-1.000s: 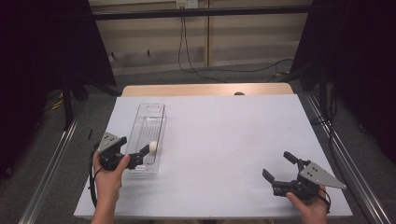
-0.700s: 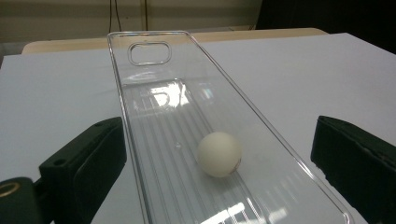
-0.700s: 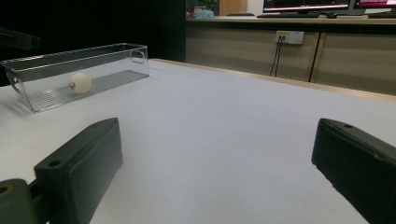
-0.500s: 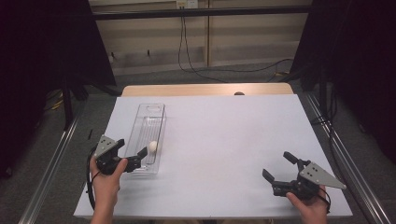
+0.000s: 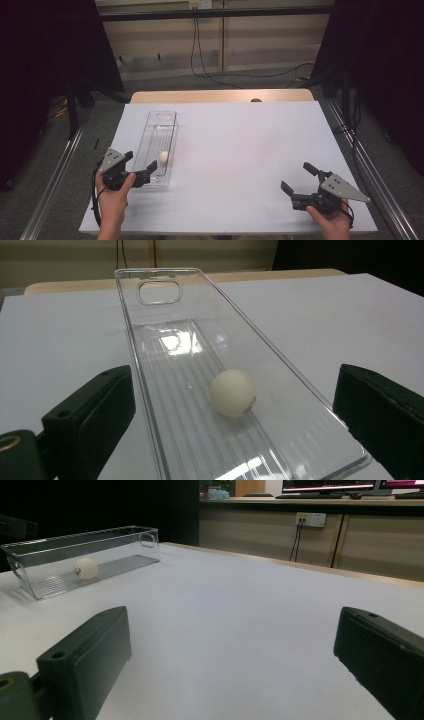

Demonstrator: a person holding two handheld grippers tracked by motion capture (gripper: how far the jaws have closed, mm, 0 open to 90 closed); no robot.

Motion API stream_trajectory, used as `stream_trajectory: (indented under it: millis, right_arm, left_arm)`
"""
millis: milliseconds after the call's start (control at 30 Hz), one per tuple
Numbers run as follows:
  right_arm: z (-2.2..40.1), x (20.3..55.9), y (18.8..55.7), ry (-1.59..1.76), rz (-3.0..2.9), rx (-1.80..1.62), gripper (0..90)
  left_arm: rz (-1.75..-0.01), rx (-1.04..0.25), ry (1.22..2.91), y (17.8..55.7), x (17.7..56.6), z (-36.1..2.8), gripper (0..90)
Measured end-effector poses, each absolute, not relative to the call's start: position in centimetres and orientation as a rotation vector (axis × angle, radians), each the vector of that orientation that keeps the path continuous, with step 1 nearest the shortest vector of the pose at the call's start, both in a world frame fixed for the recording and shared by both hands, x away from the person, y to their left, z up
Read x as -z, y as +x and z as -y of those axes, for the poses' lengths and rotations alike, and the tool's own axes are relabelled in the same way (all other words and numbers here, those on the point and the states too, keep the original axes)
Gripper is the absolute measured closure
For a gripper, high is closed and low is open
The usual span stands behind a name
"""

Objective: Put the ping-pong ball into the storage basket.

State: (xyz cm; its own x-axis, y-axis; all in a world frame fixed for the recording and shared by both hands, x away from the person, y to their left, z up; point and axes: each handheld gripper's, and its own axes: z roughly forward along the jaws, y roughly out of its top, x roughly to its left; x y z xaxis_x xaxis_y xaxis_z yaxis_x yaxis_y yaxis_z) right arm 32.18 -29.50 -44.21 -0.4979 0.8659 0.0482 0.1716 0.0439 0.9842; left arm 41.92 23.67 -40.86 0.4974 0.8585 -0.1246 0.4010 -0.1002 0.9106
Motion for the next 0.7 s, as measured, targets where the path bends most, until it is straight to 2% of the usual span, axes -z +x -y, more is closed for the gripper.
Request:
stream_trajectory:
  millis: [700]
  right_arm:
    - [29.6, 44.2, 32.2, 1.049, -1.728, -1.499, 1.4]
  left_arm:
    - [-1.068, -0.567, 1.694, 40.7, 41.4, -24.2, 3.5]
